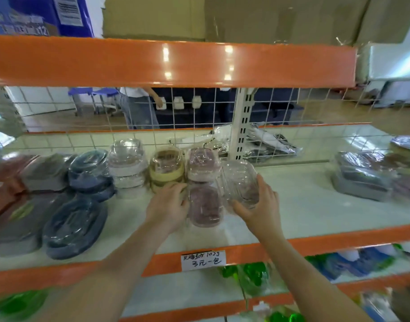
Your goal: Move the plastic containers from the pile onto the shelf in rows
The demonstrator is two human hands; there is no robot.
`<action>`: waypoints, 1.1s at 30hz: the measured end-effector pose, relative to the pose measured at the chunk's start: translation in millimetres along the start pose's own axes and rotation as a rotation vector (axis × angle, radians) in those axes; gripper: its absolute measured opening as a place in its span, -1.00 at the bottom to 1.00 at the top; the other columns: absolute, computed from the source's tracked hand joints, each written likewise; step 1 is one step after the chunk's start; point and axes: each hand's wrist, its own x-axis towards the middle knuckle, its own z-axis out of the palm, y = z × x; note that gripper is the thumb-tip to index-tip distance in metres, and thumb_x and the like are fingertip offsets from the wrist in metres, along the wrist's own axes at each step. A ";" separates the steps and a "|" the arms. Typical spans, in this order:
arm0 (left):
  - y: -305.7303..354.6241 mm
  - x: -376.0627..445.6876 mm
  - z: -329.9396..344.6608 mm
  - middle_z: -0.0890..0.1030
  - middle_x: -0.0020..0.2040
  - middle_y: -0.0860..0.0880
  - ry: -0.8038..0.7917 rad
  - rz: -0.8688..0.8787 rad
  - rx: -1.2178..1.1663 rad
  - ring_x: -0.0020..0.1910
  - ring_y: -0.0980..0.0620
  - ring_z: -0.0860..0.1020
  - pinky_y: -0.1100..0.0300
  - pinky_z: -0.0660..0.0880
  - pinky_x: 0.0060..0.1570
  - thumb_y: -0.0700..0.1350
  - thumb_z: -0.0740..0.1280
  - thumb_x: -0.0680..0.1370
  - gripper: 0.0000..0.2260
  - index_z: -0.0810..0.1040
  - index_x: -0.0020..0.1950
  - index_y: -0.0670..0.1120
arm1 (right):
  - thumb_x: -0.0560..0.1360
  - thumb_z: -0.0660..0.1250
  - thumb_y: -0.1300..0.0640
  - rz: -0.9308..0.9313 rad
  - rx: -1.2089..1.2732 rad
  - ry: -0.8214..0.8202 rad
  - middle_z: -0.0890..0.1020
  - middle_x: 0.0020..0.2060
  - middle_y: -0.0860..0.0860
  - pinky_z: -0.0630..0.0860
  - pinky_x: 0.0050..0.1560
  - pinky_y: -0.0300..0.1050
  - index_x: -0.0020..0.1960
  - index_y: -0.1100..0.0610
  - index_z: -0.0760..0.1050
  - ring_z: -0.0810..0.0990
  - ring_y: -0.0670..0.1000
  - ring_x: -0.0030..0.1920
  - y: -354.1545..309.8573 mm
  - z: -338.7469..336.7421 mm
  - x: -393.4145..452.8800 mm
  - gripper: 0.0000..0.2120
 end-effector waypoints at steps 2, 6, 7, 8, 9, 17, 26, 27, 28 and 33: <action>8.5 9.3 7.6 0.39 0.39 -0.03 -0.017 0.048 0.005 0.35 -0.03 0.37 0.13 0.31 0.27 -0.10 0.28 0.56 -0.57 0.36 0.43 -0.07 | 0.37 0.46 -0.05 0.026 -0.017 -0.007 0.42 0.21 0.01 0.23 0.15 -0.20 0.53 0.12 0.07 0.20 -0.10 0.10 9.6 -4.0 4.4 -0.12; 18.8 27.3 18.2 0.35 0.43 -0.06 -0.031 0.138 0.012 0.40 -0.03 0.33 0.12 0.26 0.37 -0.12 0.29 0.56 -0.55 0.34 0.44 -0.13 | 0.39 0.45 -0.06 0.091 -0.040 -0.019 0.42 0.26 0.01 0.26 0.15 -0.17 0.52 0.08 0.11 0.27 -0.02 0.17 27.1 -2.2 15.0 -0.17; 20.0 31.9 19.6 0.31 0.46 -0.06 -0.049 0.154 0.020 0.43 -0.04 0.30 0.08 0.24 0.41 -0.11 0.28 0.56 -0.52 0.30 0.47 -0.12 | 0.38 0.45 -0.05 0.111 -0.037 -0.023 0.43 0.25 0.02 0.27 0.15 -0.16 0.51 0.06 0.13 0.28 -0.01 0.18 30.6 -0.5 17.7 -0.19; 21.2 36.2 20.6 0.26 0.49 -0.05 -0.067 0.166 0.032 0.45 -0.04 0.27 0.04 0.23 0.42 -0.09 0.28 0.57 -0.50 0.26 0.49 -0.10 | 0.38 0.46 -0.05 0.129 -0.035 -0.034 0.44 0.26 0.01 0.28 0.17 -0.14 0.50 0.04 0.16 0.28 0.01 0.20 34.5 2.1 20.7 -0.20; 22.3 40.2 21.4 0.21 0.51 -0.04 -0.081 0.175 0.051 0.47 -0.04 0.24 0.01 0.22 0.44 -0.06 0.26 0.58 -0.48 0.22 0.51 -0.08 | 0.38 0.46 -0.05 0.141 -0.040 -0.053 0.43 0.28 0.02 0.30 0.20 -0.11 0.49 0.03 0.17 0.29 0.03 0.23 37.6 4.7 23.1 -0.21; 26.7 70.3 28.6 -0.06 0.57 0.01 -0.184 0.195 0.194 0.54 -0.01 -0.03 0.04 -0.10 0.48 0.02 0.21 0.60 -0.39 -0.02 0.56 0.00 | 0.40 0.45 -0.06 0.227 -0.036 -0.179 0.40 0.23 0.03 0.38 0.26 -0.06 0.30 0.03 0.45 0.37 0.09 0.25 51.7 33.3 43.4 -0.50; 30.0 79.7 25.7 0.27 0.49 0.04 -0.141 0.218 0.265 0.44 0.03 0.28 0.10 0.24 0.38 -0.05 0.20 0.61 -0.56 0.27 0.49 -0.06 | 0.49 0.34 -0.10 0.206 -0.075 -0.297 0.42 0.25 0.07 0.39 0.23 -0.02 0.29 0.04 0.47 0.44 0.17 0.23 50.8 50.0 82.3 -0.58; 30.3 80.4 24.9 0.28 0.49 0.04 -0.139 0.220 0.267 0.44 0.04 0.28 0.11 0.25 0.38 -0.06 0.20 0.61 -0.56 0.28 0.49 -0.06 | 0.50 0.32 -0.10 0.202 -0.085 -0.300 0.41 0.29 0.08 0.39 0.24 -0.01 0.31 0.04 0.46 0.42 0.17 0.24 51.6 52.0 85.5 -0.57; 30.7 80.6 24.3 0.28 0.49 0.05 -0.138 0.220 0.268 0.43 0.05 0.29 0.12 0.24 0.38 -0.06 0.20 0.61 -0.56 0.27 0.49 -0.05 | 0.50 0.31 -0.11 0.199 -0.094 -0.303 0.38 0.34 0.09 0.38 0.26 0.01 0.34 0.03 0.43 0.41 0.18 0.27 53.6 54.6 89.2 -0.55; 30.2 79.5 26.5 0.24 0.50 0.05 -0.139 0.208 0.266 0.41 0.02 0.32 0.15 0.32 0.30 -0.07 0.20 0.59 -0.51 0.21 0.52 -0.06 | 0.53 0.27 -0.12 0.210 -0.132 -0.328 0.26 0.45 0.10 0.35 0.32 0.06 0.43 -0.03 0.33 0.34 0.19 0.35 58.5 64.7 102.4 -0.50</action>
